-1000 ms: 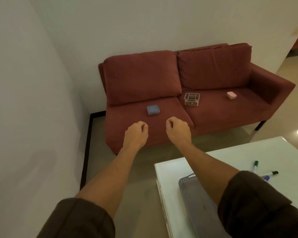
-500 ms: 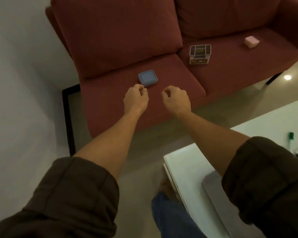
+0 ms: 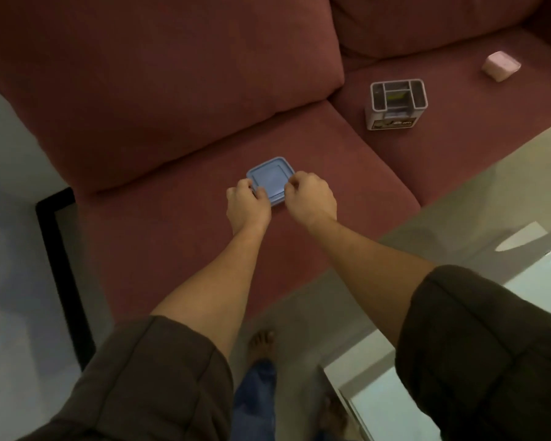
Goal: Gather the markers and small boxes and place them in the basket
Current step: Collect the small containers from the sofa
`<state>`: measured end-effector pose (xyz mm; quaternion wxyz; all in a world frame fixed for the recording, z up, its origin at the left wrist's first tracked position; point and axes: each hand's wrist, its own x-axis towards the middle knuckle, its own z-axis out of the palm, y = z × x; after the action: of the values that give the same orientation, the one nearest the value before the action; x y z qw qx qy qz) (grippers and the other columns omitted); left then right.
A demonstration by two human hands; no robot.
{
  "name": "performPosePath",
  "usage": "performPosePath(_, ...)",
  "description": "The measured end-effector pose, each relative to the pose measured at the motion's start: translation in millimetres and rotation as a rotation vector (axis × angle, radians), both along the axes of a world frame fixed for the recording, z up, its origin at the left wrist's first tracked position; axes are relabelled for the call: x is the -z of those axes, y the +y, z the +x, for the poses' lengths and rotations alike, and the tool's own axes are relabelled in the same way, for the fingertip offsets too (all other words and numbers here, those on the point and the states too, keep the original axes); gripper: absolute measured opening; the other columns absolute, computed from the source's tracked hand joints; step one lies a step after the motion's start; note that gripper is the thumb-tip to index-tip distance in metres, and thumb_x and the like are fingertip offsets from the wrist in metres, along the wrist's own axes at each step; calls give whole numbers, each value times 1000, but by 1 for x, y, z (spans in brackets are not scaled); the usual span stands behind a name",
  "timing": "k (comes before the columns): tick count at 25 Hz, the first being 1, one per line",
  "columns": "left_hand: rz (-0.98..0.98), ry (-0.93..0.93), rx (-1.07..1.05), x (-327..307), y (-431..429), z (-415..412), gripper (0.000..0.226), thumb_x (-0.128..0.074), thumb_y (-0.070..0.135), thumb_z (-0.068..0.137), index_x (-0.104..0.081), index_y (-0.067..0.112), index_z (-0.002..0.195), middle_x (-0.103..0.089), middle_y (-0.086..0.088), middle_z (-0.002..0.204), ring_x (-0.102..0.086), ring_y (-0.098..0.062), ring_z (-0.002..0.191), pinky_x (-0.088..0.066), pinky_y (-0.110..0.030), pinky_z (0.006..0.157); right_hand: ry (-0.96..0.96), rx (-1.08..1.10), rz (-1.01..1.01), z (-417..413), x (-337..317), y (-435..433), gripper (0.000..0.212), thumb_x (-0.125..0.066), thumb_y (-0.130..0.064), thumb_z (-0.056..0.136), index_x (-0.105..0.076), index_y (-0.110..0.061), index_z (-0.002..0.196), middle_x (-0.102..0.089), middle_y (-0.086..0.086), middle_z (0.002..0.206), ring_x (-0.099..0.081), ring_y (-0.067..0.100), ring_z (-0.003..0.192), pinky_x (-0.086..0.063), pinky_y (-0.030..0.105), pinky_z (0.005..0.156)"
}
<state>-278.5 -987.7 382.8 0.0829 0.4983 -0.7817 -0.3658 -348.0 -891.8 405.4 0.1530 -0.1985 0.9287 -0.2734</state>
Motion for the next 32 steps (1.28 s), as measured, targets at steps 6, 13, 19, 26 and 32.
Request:
performPosePath(6, 124, -77, -72, 47, -43, -40, 56, -54, 37, 101, -42, 14, 150, -43, -15, 144, -55, -35, 125, -42, -41, 108, 51, 128, 130, -48, 42, -59, 31, -50, -26, 99, -59, -11, 125, -54, 10, 129, -54, 32, 117, -46, 42, 81)
performPosePath(13, 131, -134, -14, 69, -53, -59, 41, -53, 32, 101, -57, 10, 135, -57, -17, 134, -58, -35, 120, -45, -40, 100, -247, 171, 241, -73, 79, -70, 34, -54, -25, 97, -58, -10, 127, -58, 15, 133, -57, 35, 122, -49, 41, 95)
performPosePath(19, -37, -38, 175, 31, 14, -85, 44, -51, 27, 98, -56, 13, 140, -55, -21, 129, -56, -40, 118, -42, -40, 101, -298, 419, -17, -74, 51, 23, 40, -66, -35, 92, -63, -14, 125, -66, 15, 127, -60, 36, 118, -48, 38, 94)
performPosePath(26, -16, 127, 615, -26, 228, -96, 44, -58, 28, 91, -61, 14, 133, -56, -17, 125, -57, -38, 111, -44, -40, 95, -146, 733, -59, -36, -8, 271, 35, -67, -39, 91, -68, -10, 110, -72, 14, 109, -64, 35, 103, -49, 36, 80)
performPosePath(32, 63, 103, 939, -30, 397, -61, 44, -58, 26, 94, -59, 14, 137, -54, -16, 128, -56, -34, 114, -41, -36, 94, -179, 1017, -46, 36, -4, 447, 30, -66, -39, 88, -68, -9, 94, -71, 8, 90, -65, 29, 88, -47, 33, 69)
